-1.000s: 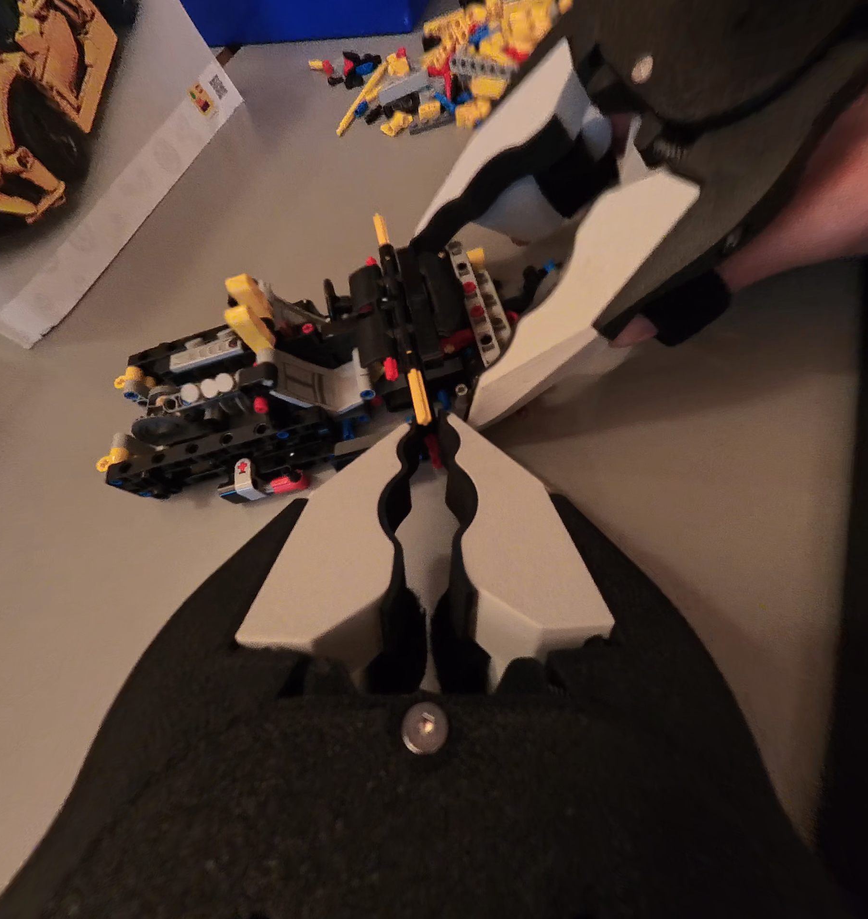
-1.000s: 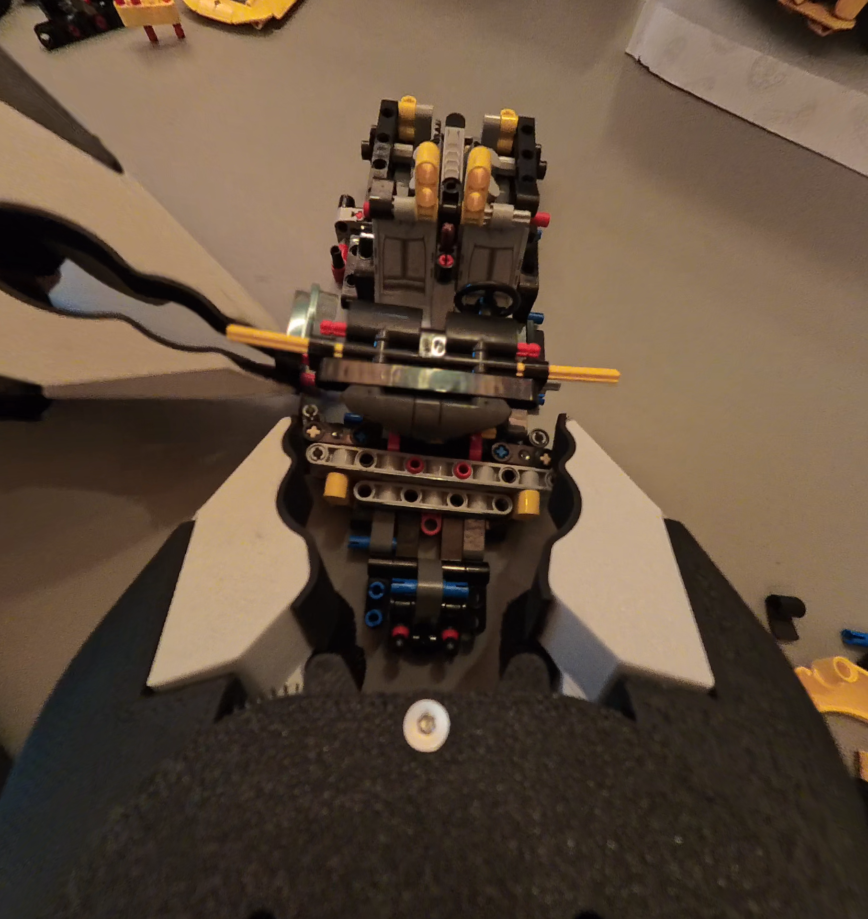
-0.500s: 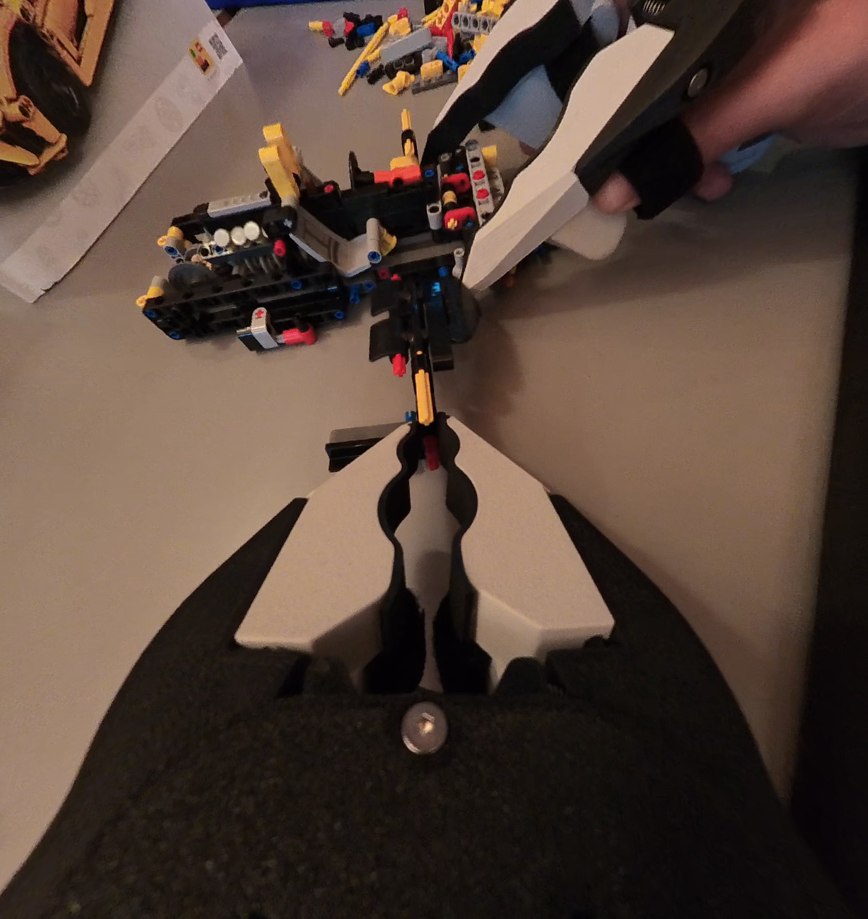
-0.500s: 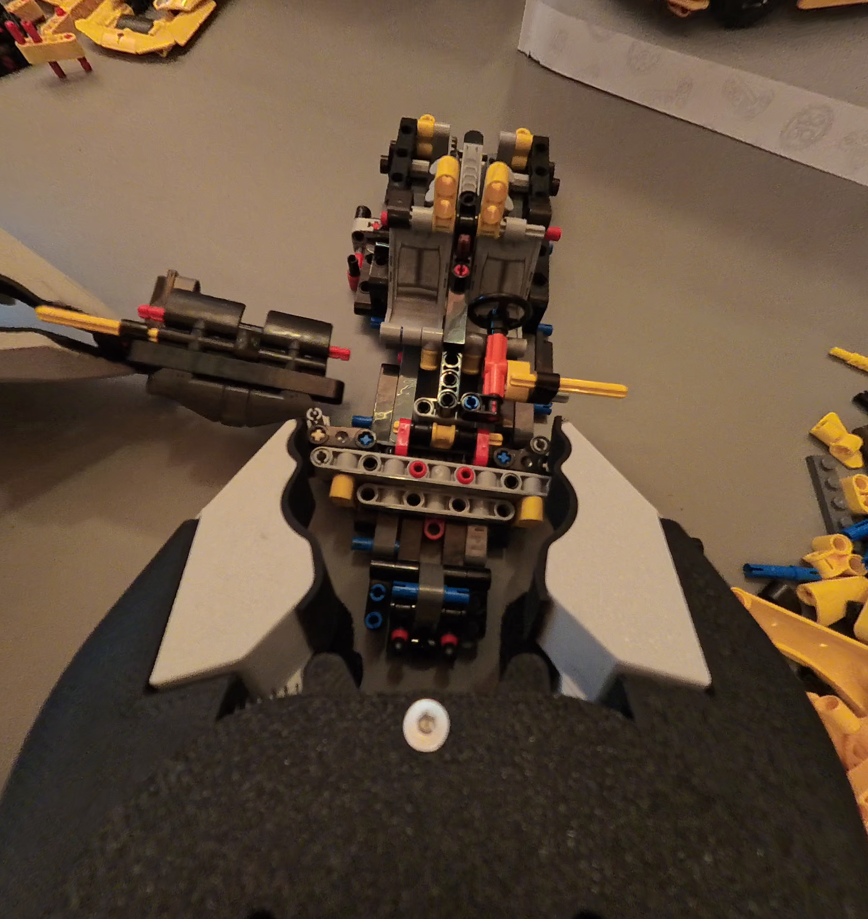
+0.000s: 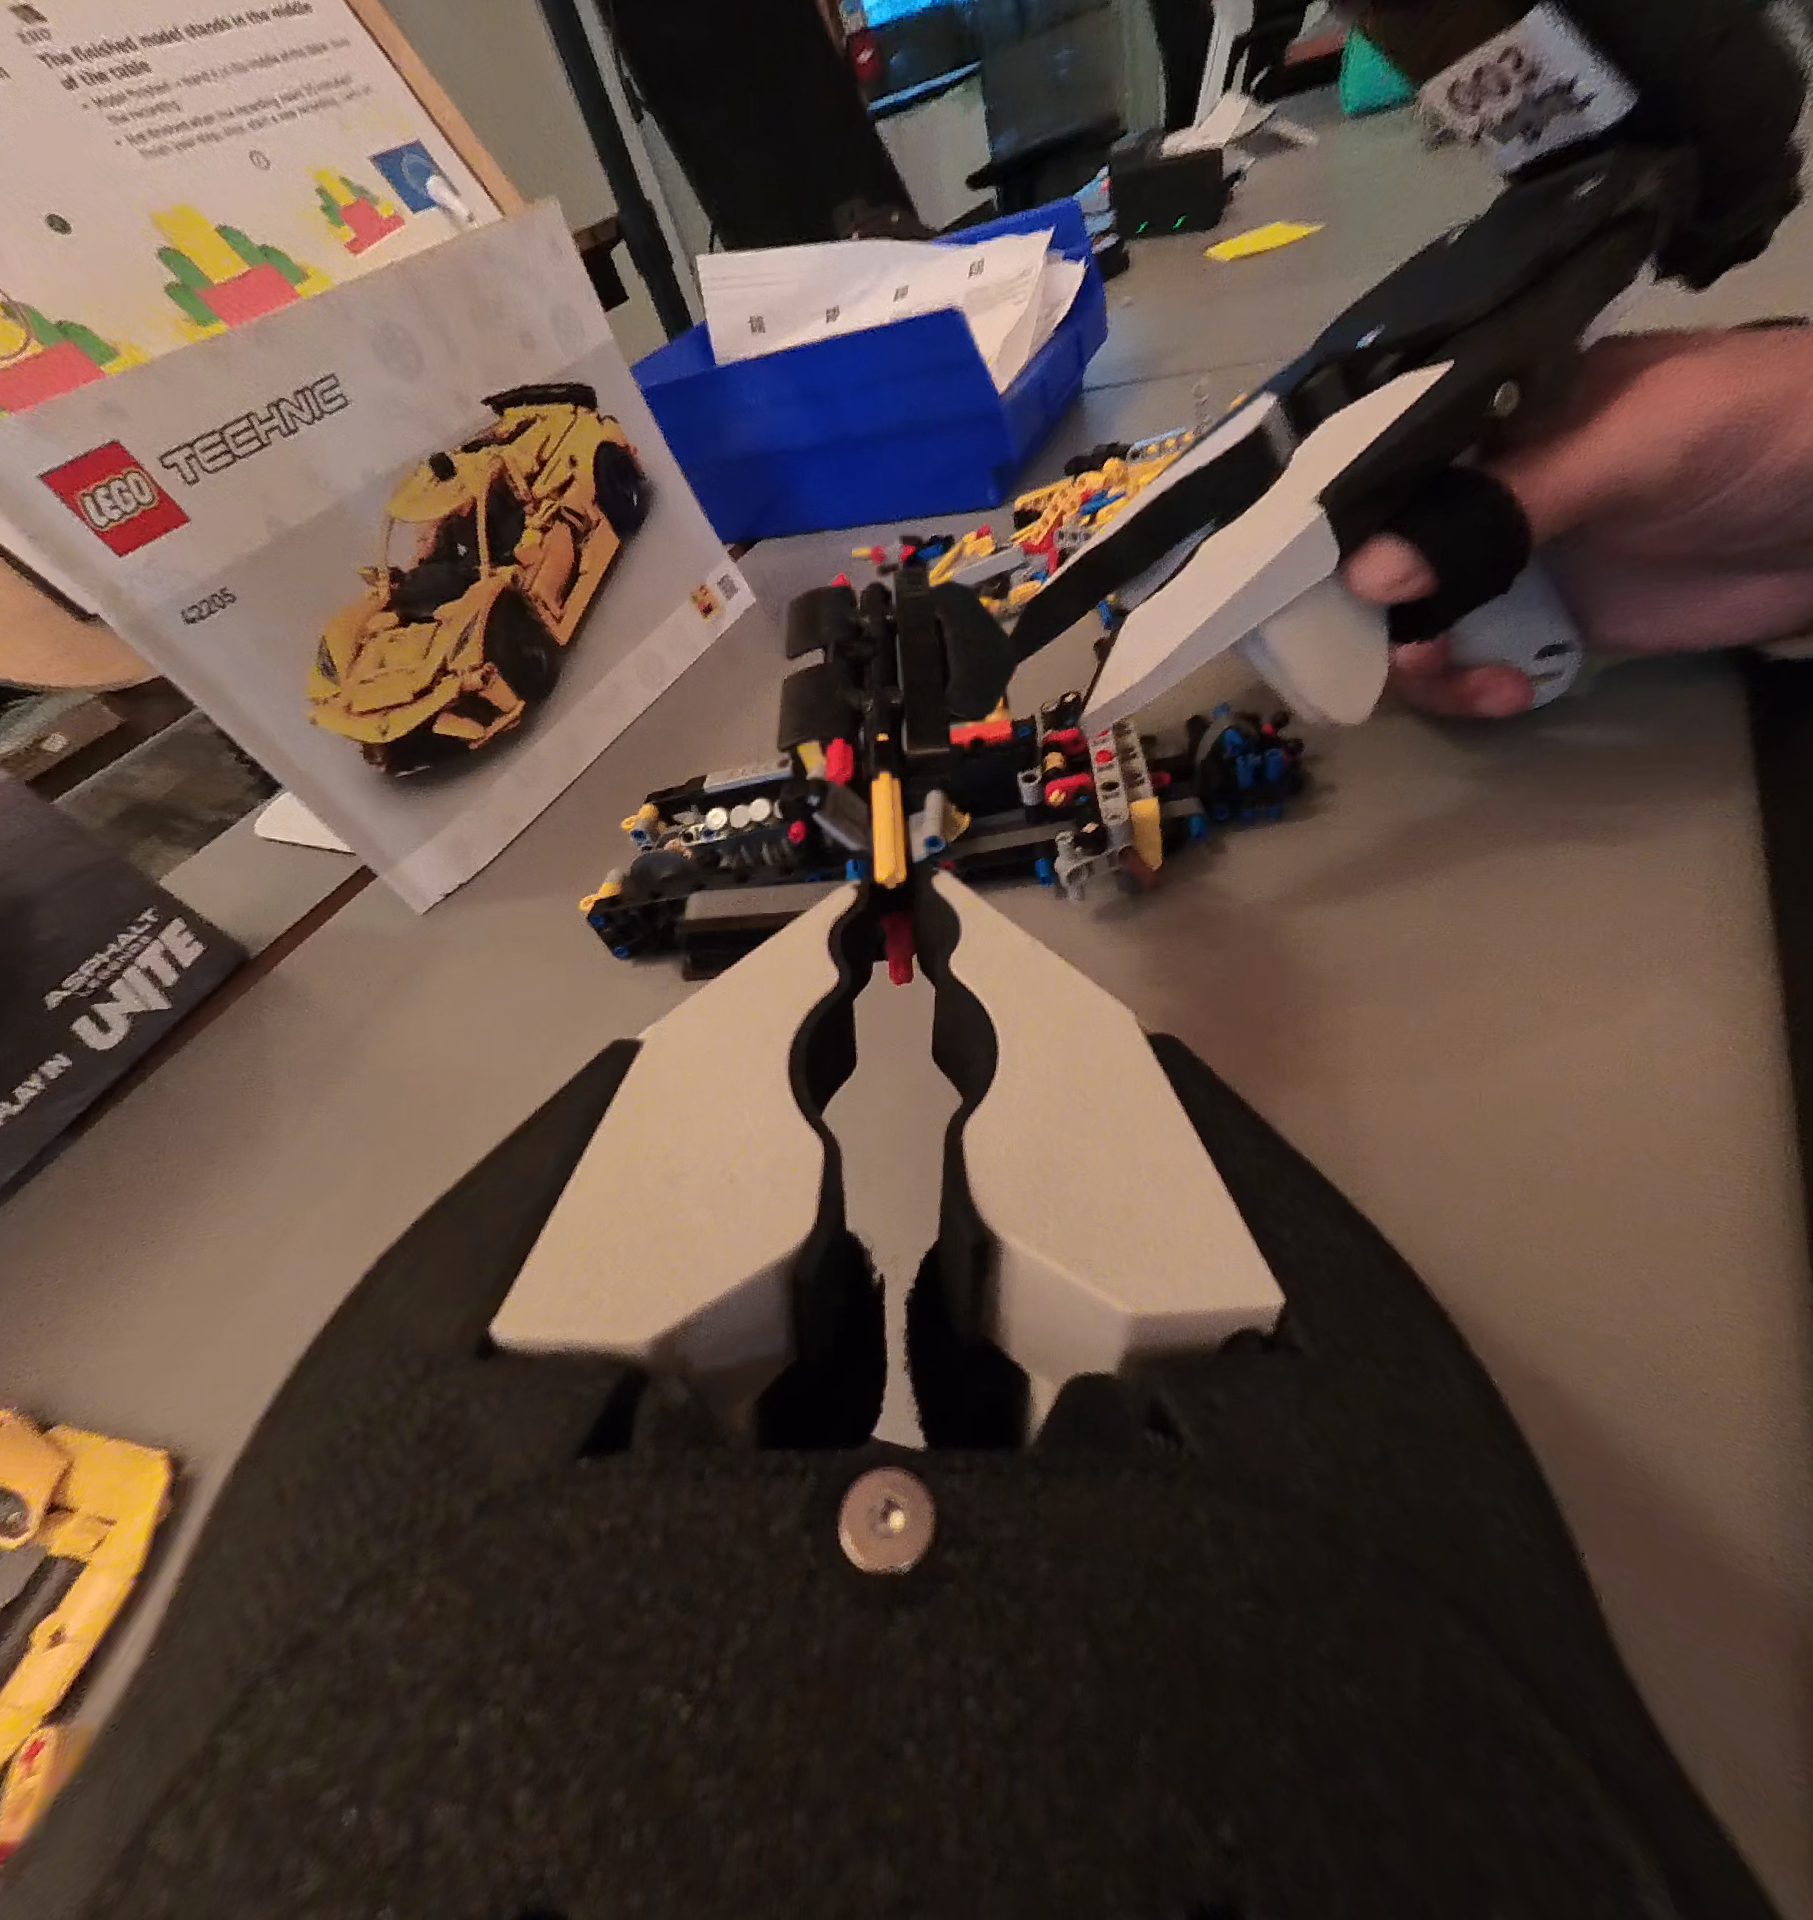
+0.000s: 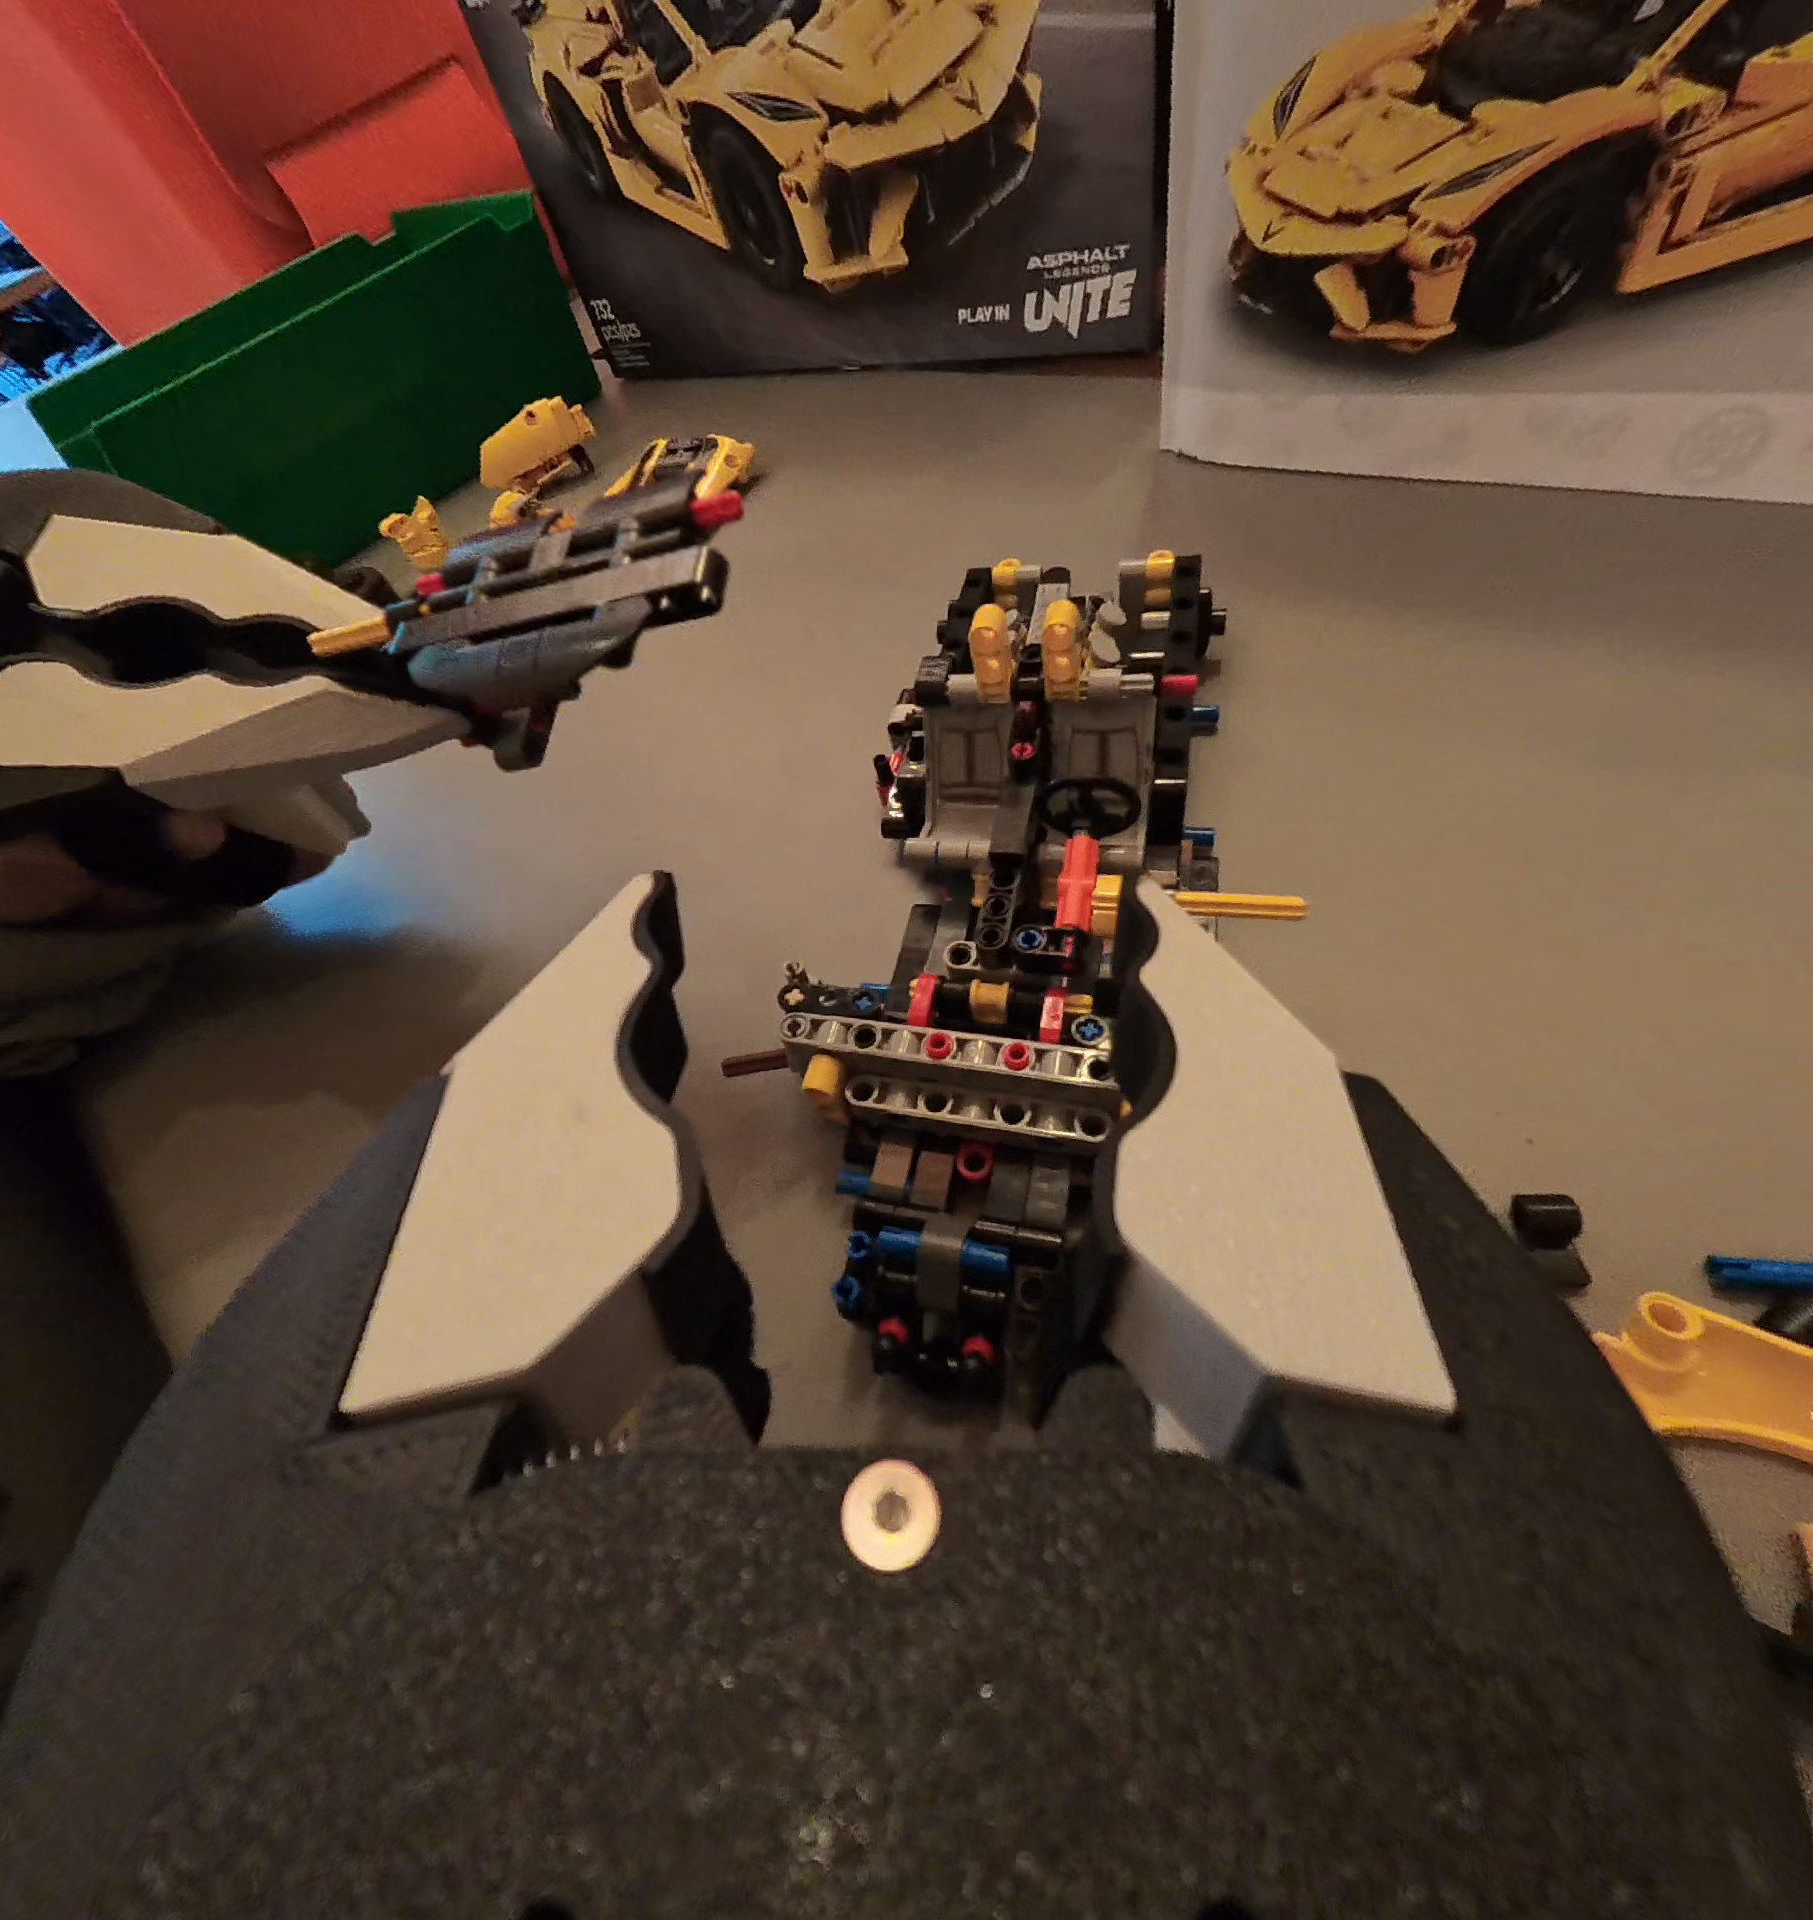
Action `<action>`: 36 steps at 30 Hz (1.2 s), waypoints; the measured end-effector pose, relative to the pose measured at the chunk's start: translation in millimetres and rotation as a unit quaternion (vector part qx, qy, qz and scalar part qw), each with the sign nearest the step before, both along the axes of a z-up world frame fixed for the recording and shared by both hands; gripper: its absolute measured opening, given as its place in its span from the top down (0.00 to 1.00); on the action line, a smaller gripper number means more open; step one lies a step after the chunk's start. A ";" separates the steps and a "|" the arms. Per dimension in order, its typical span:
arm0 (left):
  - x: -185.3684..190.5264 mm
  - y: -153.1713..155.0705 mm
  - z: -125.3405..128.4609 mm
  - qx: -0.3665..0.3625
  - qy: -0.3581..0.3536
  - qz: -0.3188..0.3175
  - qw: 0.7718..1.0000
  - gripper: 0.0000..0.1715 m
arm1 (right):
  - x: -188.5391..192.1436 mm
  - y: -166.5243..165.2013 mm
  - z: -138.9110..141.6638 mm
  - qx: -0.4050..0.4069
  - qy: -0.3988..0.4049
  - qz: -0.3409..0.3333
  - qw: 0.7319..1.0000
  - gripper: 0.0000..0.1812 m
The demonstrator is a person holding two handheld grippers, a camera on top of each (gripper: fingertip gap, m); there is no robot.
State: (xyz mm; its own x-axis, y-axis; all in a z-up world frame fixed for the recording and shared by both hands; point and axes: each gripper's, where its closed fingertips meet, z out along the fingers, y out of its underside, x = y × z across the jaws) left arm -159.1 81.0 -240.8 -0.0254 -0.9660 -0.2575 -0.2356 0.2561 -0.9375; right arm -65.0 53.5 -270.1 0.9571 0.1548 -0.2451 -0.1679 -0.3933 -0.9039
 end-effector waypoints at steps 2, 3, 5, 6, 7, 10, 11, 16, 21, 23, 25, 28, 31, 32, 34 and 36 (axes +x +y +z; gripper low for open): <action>0.5 -3.5 6.6 -0.059 -0.018 -0.015 0.998 0.96 | -1.7 0.0 1.7 0.004 0.000 0.004 1.000 0.56; -0.7 -10.3 17.3 -0.147 -0.042 -0.050 0.987 0.96 | -5.6 -0.3 8.8 0.019 0.027 0.014 0.999 0.58; -10.6 -12.9 49.2 -0.336 -0.111 -0.128 0.927 0.96 | -7.9 -1.3 31.1 0.070 0.123 0.025 0.990 0.61; -17.2 -6.5 62.7 -0.401 -0.145 -0.154 0.891 0.96 | -8.0 -2.6 39.3 0.086 0.167 0.034 0.982 0.61; -23.3 2.2 72.0 -0.448 -0.174 -0.168 0.861 0.96 | -8.0 -3.7 44.5 0.095 0.198 0.044 0.974 0.60; -35.0 17.8 83.6 -0.524 -0.216 -0.191 0.801 0.96 | -8.1 -4.6 50.0 0.104 0.234 0.055 0.965 0.60; -36.2 20.3 84.2 -0.533 -0.221 -0.191 0.794 0.96 | -9.4 -4.3 49.3 0.103 0.231 0.056 0.966 0.60; -39.7 20.6 88.9 -0.541 -0.228 -0.201 0.784 0.96 | -15.7 -2.3 40.6 0.084 0.191 0.060 0.976 0.61; -36.6 15.5 85.3 -0.540 -0.212 -0.204 0.789 0.96 | -22.0 -1.5 36.1 0.073 0.182 0.071 0.978 0.61; -29.9 13.3 76.4 -0.512 -0.191 -0.180 0.818 0.96 | -26.4 -4.3 45.3 0.092 0.196 0.089 0.972 0.62; -18.3 13.9 56.5 -0.399 -0.153 -0.112 0.897 0.96 | -32.7 -12.3 66.4 0.131 0.246 0.127 0.952 0.68; -11.1 9.2 34.0 -0.145 -0.097 -0.061 0.983 0.96 | -32.9 -27.0 94.6 0.171 0.358 0.184 0.899 0.76; -10.2 -8.8 30.9 -0.036 -0.096 -0.077 0.992 0.96 | -30.5 -32.7 100.7 0.155 0.450 0.218 0.852 0.80; -10.1 -15.1 29.7 -0.032 -0.093 -0.088 0.991 0.96 | -31.1 -32.9 99.9 0.146 0.463 0.223 0.845 0.80; -9.5 -21.0 27.1 0.000 -0.089 -0.092 0.992 0.96 | -34.7 -33.2 97.2 0.134 0.465 0.231 0.844 0.81; -9.1 -26.5 24.9 0.021 -0.087 -0.101 0.991 0.96 | -40.6 -31.8 90.9 0.116 0.452 0.233 0.853 0.82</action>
State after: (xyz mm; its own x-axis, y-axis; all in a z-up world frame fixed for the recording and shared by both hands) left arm -168.2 54.6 -215.9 -0.1689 -0.9340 -0.3147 -0.0111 0.3211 -0.9470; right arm -105.7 21.7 -179.2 0.2139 0.6117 -0.7616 -0.7121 -0.4360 -0.5503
